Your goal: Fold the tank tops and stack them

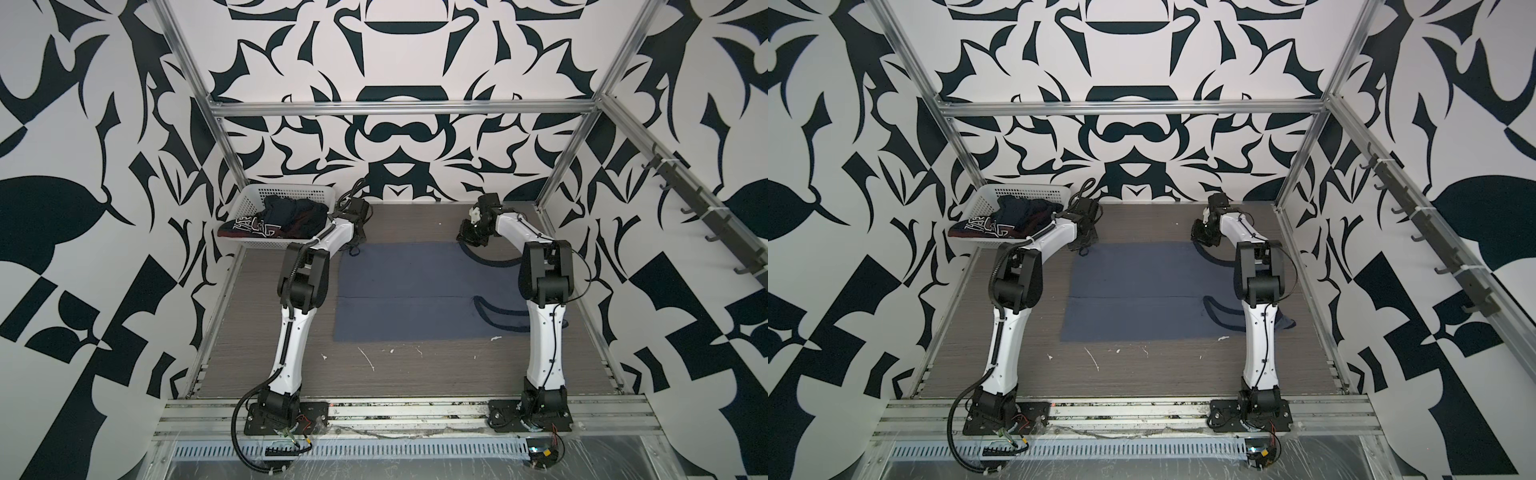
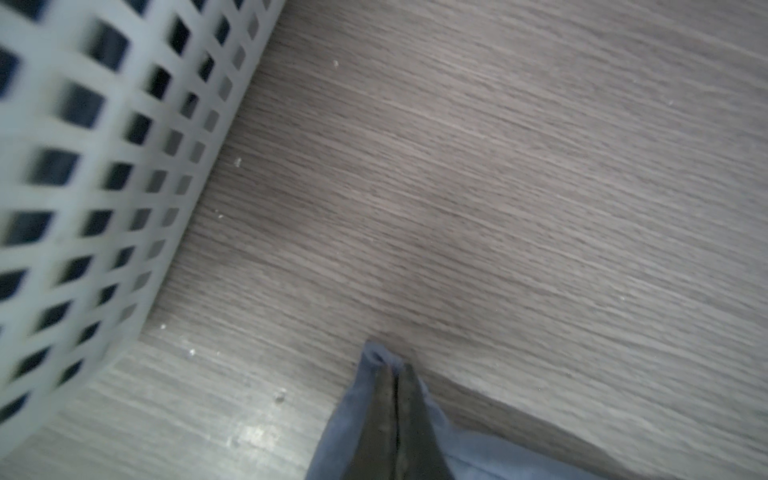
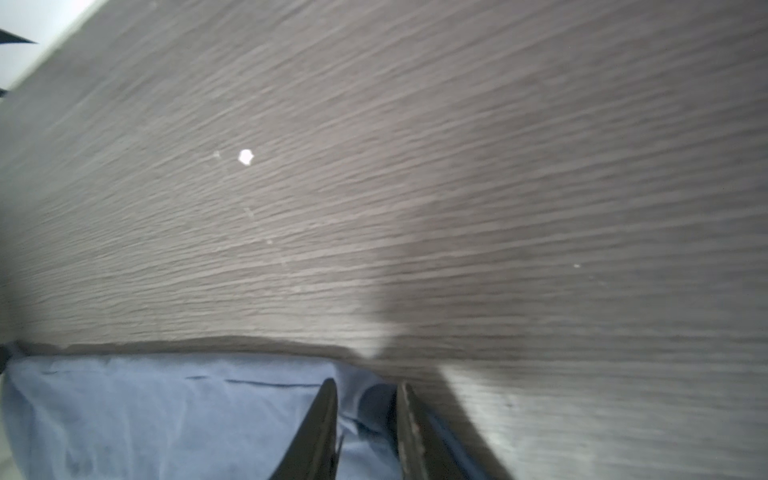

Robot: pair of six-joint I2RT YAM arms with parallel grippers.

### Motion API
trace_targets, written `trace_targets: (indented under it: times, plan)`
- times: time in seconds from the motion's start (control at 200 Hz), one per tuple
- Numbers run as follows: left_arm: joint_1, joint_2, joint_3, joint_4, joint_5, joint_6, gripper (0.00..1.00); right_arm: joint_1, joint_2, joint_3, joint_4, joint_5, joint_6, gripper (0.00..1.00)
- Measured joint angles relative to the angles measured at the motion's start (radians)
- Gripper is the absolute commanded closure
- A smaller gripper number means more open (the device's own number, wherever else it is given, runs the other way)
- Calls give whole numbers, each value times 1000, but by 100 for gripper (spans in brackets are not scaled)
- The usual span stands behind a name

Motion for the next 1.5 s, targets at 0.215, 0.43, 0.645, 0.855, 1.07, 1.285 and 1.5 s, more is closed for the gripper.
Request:
trace_targets:
  times: [0.215,0.43,0.645,0.855,1.07,1.285,1.5]
  plan:
    - [0,-33,-18,10,0,-5,100,0,38,31,-24,18,-3,72]
    - [-1,-53,-34,20,0,-10,100,0,42,39,-35,20,-5,94]
    - [-2,-98,-109,46,-2,-16,100,0,6,-6,-17,42,-1,100]
    - [-4,-240,-292,129,-18,-30,100,-5,-145,-142,26,60,5,100]
    - [-6,-349,-409,211,-19,-38,100,-5,-287,-307,101,63,14,100]
    - [-23,-470,-589,284,-11,-38,100,-5,-404,-511,156,66,39,100]
    - [-77,-605,-749,334,-23,-37,100,-5,-534,-688,206,68,74,100]
